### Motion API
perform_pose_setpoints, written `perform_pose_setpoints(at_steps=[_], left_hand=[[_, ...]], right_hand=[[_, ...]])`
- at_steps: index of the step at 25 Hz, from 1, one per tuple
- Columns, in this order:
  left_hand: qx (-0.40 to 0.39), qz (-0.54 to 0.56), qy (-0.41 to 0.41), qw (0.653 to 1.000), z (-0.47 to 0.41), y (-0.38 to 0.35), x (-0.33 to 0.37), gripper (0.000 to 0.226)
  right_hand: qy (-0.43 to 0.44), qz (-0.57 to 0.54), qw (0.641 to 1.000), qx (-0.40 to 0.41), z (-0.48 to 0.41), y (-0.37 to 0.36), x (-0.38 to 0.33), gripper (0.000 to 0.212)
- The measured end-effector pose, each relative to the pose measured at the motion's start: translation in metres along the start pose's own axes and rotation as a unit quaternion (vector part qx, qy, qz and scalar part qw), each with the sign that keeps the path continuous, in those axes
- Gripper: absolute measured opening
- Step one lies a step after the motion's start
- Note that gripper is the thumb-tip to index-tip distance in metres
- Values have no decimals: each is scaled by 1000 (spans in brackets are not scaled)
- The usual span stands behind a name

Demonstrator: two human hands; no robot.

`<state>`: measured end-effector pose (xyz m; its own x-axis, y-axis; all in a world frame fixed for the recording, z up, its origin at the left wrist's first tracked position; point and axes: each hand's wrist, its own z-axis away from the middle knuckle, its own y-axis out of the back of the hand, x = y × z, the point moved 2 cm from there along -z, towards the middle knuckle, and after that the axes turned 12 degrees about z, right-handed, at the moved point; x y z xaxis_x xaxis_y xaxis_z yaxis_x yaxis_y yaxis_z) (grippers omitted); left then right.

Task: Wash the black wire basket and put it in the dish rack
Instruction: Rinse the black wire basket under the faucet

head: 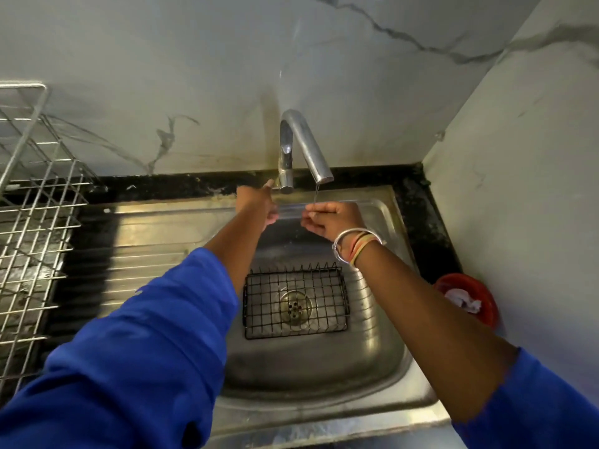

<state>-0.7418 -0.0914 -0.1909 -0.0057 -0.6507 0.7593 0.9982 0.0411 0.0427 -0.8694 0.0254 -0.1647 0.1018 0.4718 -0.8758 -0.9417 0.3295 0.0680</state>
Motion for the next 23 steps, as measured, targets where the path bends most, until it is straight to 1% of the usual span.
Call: perform_pose_setpoints(at_steps=[1,2,4,5,7,8,10,12,13,15,16,18,19,20,21,22,23], left_hand=[[-9,16,0,1000,5,1,0,31],[-17,-15,-34,999,10,2,-6,31],[-45,-81,-88,992,25,6,-31,23],[-83,-87,-81,989,32,8,-49,21],[-184,-68,-6,980,41,10,-79,21],[-223,-54,23,973,44,11,-89,21],[-256,-51,33,965,41,12,-98,22],[-259,-44,26,965,36,14,-101,24],[-261,-34,25,964,36,14,-101,25],[-280,2,27,960,35,10,-100,29],[-289,29,30,956,35,8,-96,31],[-290,58,24,955,35,1,-88,29],[-277,33,9,960,32,-1,-86,27],[-258,-33,-16,965,28,-2,-86,25],[-240,-138,-50,959,23,0,-89,22],[-231,-260,-79,934,19,3,-94,20],[-228,-374,-91,894,15,9,-102,24]], right_hand=[[3,4,1000,-8,-2,-1,-2,23],[2,9,1000,-19,-3,-2,-3,23],[-1,40,998,-48,-5,-6,0,23],[1,69,996,-57,-6,-8,4,23],[5,125,991,-52,-10,-8,13,22],[6,147,988,-44,-13,-4,19,22],[22,206,977,-47,-18,3,28,25],[47,317,945,-61,-22,12,42,26],[45,373,925,-51,-23,16,52,25],[-1,450,893,10,-23,25,78,30],[-45,467,882,32,-23,31,93,40],[-152,464,872,20,-19,36,122,64],[-185,444,877,6,-16,35,133,70],[-200,422,884,5,-15,34,143,71],[-197,418,887,17,-14,34,149,67],[-187,427,884,33,-13,34,153,61],[-176,444,878,43,-12,35,152,55]])
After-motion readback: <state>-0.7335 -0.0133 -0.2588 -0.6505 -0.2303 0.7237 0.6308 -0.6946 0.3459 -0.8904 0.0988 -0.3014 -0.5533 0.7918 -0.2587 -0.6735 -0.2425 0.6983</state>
